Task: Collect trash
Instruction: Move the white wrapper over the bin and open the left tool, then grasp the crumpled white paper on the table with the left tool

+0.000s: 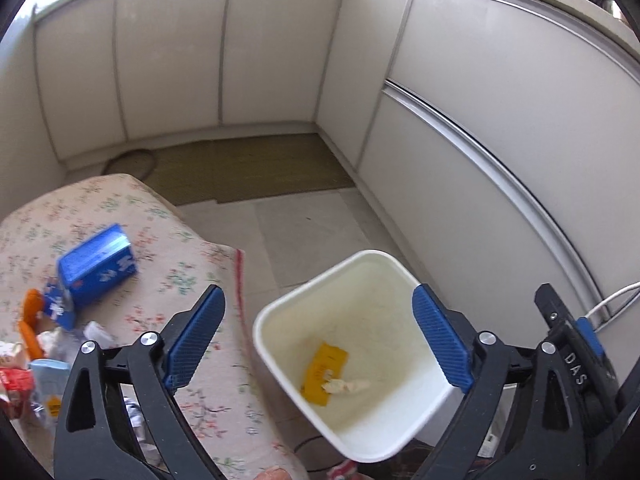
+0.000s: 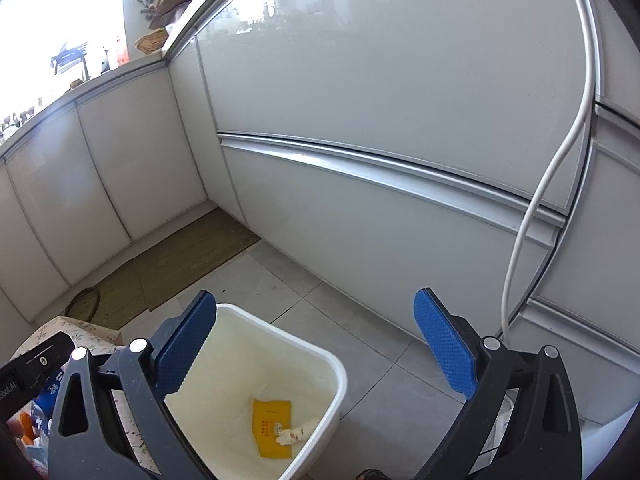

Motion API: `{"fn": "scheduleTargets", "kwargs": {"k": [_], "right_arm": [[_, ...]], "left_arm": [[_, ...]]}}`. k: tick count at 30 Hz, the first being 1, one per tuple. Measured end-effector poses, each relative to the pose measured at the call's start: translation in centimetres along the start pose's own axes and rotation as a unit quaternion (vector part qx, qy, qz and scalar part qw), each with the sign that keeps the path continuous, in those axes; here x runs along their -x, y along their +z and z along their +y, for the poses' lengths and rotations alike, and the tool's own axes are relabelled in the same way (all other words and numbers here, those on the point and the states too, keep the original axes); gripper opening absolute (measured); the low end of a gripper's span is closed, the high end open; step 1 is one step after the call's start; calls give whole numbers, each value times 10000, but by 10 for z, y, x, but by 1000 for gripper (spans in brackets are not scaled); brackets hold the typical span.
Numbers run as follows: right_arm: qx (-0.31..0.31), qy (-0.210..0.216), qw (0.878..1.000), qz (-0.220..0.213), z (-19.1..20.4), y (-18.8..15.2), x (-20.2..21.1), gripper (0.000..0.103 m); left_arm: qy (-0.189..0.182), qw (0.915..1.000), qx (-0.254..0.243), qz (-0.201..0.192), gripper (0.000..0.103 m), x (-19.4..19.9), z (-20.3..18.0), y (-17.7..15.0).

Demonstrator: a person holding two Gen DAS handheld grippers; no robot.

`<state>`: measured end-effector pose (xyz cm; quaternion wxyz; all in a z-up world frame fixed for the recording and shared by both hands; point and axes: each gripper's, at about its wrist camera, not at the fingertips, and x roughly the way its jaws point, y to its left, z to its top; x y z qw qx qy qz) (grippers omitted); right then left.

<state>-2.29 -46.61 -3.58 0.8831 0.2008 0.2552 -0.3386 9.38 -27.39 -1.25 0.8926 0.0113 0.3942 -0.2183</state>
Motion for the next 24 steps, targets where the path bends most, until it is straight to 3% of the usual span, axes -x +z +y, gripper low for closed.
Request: {"fn": "scheduleTargets", "kwargs": {"k": [7,13,24], "right_arm": [[370,194,9991,-4,34,-9,8,96],[708,291,9971,-46,62,-18,16,96],[1538,682,9857,-73,123,-47,34,96]], "left_arm": [[805,9962,-62,-326,94,19,22,-8],[1241,9914,171,-378,96,34,52,-17],[1714,9816,825,-178,96,51,118,-48]]}}
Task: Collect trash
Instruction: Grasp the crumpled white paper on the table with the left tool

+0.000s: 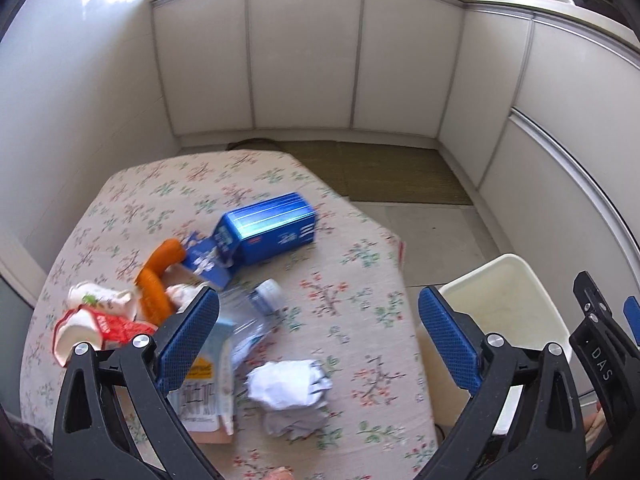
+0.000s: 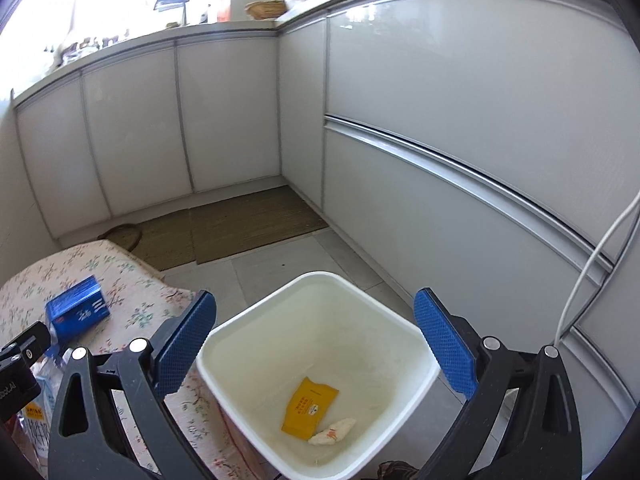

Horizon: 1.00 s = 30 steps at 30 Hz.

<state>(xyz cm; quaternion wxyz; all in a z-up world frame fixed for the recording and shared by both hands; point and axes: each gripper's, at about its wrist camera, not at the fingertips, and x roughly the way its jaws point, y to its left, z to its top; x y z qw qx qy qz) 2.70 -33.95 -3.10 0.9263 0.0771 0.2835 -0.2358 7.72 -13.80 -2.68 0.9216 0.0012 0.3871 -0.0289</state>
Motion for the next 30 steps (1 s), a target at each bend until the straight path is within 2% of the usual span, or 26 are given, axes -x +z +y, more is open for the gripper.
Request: {"fn": "scheduleTargets", "kwargs": {"k": [10,18,21,27,29,30], "right_arm": [[687,410,9968,-63,62,-9,10,96],[1075,623,9923,-25,102,-18,13,96],[1252,657,9899,1,115,-22,13,96],[1318,728,9885,169,124,-28,8,96],[1210,747,9895,246,121,-28,4,96],[1138,745,9903,274,119,-27,2,96]], "left_arm": [[474,9978,432,196,96,-5,79,-12],[839,9927,750,440,96,-7,144,-19],[702,9923,825,597,96,-8,157,-25],[77,9880,1160,1015,96,-11,173,-42],[-198,9883,1083,1052,96,-9,167,-46],[-473,9891,881,1080,96,-6,155,-48]]}}
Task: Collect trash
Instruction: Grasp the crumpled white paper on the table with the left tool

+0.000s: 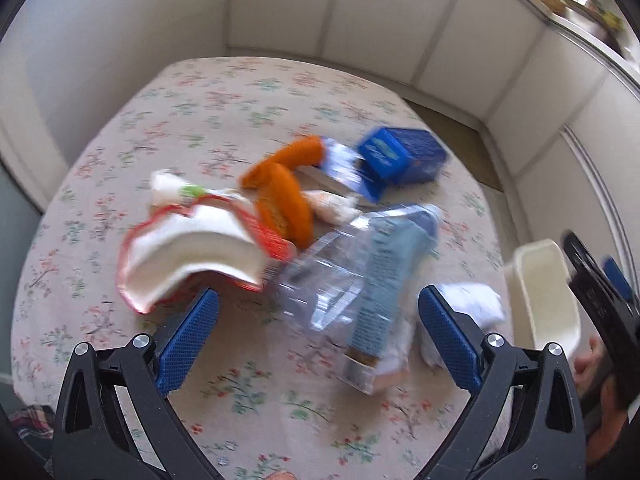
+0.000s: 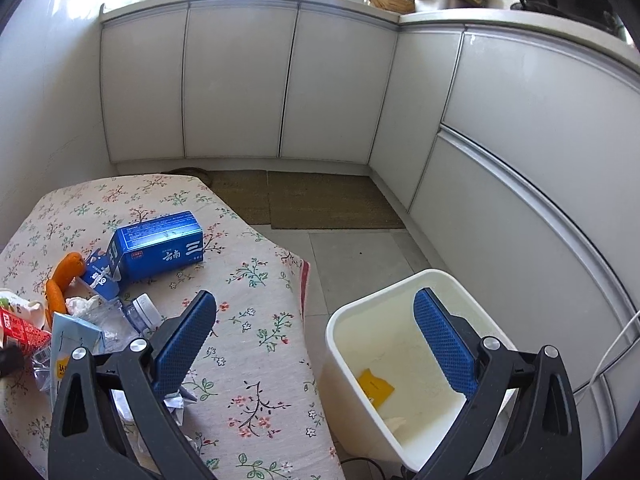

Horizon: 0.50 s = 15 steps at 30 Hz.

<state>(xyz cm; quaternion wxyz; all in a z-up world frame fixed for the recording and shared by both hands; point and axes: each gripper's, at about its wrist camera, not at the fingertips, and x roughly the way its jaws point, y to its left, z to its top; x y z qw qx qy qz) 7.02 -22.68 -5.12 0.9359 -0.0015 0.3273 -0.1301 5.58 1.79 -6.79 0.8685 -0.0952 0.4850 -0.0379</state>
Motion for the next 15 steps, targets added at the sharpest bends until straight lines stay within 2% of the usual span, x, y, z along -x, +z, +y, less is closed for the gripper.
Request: {"fn": "scheduleTargets", "kwargs": {"k": [3,5,9,15], "right_arm": [[-375,-14,9993,0,-18,3,-2,96],[-645,-85,9979,-18,-33,5,-2,96],[-1077,-152,9941,14,-60,6,-6,96],[-1223,-28,9925,80,-69,6,-10,96]], "left_arm": [[-379,9971,-652,111,96,1,-35,-8],[-481,9933,-1044,150,96,-3,-61,-13],[-536,9906,-1212,348,96,-22,-99,-14],[-69,9900,-1254,646,96,-65,-130,-13]]}}
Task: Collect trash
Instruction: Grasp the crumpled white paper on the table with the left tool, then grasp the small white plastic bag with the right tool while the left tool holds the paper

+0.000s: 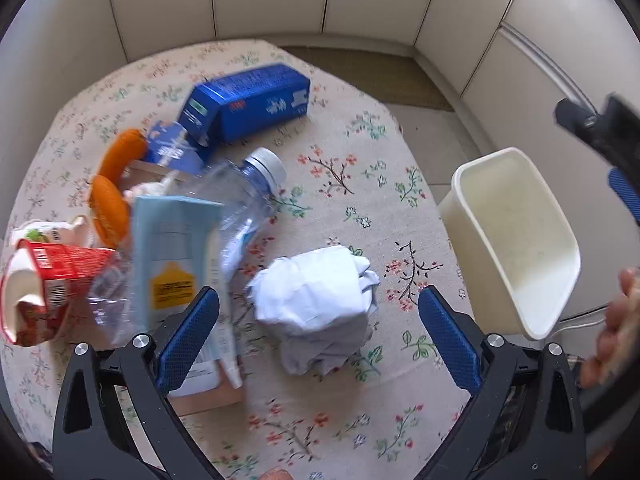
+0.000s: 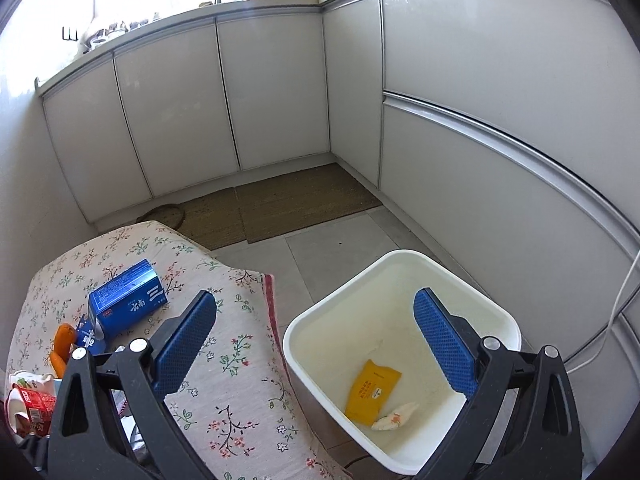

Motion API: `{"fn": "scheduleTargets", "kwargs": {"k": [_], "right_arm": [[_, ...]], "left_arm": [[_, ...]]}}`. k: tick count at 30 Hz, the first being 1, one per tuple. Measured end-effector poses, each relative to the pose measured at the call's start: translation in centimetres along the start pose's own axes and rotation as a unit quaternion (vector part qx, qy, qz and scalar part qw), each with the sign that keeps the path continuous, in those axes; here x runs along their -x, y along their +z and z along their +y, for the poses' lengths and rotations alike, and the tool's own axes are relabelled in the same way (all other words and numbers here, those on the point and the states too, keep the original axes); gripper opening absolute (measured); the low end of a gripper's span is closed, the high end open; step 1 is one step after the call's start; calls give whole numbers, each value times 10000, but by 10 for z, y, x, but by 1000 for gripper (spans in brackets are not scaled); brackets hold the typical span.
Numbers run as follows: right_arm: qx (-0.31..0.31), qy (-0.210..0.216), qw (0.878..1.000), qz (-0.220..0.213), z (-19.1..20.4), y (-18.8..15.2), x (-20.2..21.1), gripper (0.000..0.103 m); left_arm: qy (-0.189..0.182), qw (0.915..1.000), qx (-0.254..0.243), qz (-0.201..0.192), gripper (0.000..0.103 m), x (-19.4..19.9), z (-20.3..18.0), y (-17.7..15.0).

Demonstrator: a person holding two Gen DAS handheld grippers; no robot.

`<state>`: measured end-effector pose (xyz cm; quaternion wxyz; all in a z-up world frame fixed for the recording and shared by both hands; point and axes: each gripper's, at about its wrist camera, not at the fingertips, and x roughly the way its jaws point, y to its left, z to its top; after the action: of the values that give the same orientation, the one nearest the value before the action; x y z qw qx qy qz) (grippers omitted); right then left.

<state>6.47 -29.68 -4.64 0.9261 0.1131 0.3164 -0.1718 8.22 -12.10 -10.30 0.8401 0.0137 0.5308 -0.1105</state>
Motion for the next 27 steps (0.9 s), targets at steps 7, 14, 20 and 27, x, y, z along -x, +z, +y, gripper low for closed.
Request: {"fn": "scheduleTargets", "kwargs": {"k": [7,14,20,27], "right_arm": [[-15,209,9997,100,-1,2,-1,96],[282,333,9988,238,14,-3,-4,96],[955,708,9918,462,46,-20,-6,96],[1490,1516,9712,1076,93,-43,-9,96]], "left_arm": [[-101,9989,313,326,60,-18,17,-6],[-1314,9845,1162,-53,59,33,91,-7],[-1473,9727,1614,-783,59,88,149,-8],[-1260,9600,1998,-1506,59,121,205,-10]]}}
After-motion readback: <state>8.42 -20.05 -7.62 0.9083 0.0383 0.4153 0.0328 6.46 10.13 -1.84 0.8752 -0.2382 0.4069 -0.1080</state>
